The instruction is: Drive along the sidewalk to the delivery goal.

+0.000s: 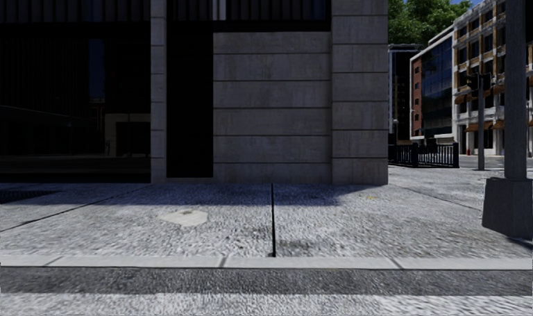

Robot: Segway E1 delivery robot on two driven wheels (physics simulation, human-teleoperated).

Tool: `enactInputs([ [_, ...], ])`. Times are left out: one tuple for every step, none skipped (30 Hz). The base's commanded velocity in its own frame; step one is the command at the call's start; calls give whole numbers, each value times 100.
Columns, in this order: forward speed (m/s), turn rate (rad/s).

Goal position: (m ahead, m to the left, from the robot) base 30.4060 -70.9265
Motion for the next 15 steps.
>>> enactInputs([
  [165,0],
  [165,0],
  [165,0],
  [165,0],
  [165,0],
  [165,0],
  [165,0],
  [165,0],
  [163,0],
  [161,0],
  [159,0],
  [159,0],
  [158,0],
  [157,0],
  [154,0],
])
